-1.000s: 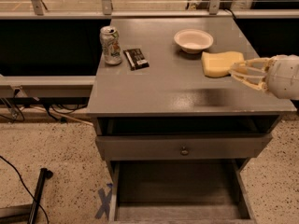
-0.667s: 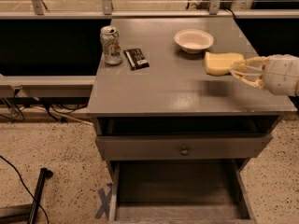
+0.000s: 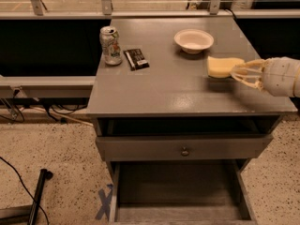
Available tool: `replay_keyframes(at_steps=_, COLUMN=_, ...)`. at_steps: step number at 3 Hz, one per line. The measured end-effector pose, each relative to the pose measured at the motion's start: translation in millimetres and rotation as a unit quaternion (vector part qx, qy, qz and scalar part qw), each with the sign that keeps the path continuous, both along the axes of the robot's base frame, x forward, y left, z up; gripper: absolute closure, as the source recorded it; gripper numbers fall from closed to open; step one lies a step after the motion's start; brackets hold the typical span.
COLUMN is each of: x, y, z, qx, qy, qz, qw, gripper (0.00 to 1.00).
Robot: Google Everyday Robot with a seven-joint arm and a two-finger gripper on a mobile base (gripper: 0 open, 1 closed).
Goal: Pick sponge from middle drawer and place on counter
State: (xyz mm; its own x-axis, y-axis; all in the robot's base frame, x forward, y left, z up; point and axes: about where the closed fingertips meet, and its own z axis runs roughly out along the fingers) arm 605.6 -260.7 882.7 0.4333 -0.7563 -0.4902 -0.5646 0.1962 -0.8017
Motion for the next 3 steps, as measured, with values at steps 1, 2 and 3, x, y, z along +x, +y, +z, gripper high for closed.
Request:
replay_keyframes(at_steps=1, x=1, y=2, z=-1, qx=0.000, qy=0.001, qz=0.002, qw=1.0000, gripper=0.38)
replay_keyframes(at_steps=2, x=1, y=5, z=-1, qx=0.001, qy=0.001, qz=0.004, qw=1.0000, gripper=0.15)
replay_keyframes(at_steps=3, x=-3, y=2, z=10, qx=-0.005, qy=-0.012, qz=0.003, qw=0.9999, gripper=0.00)
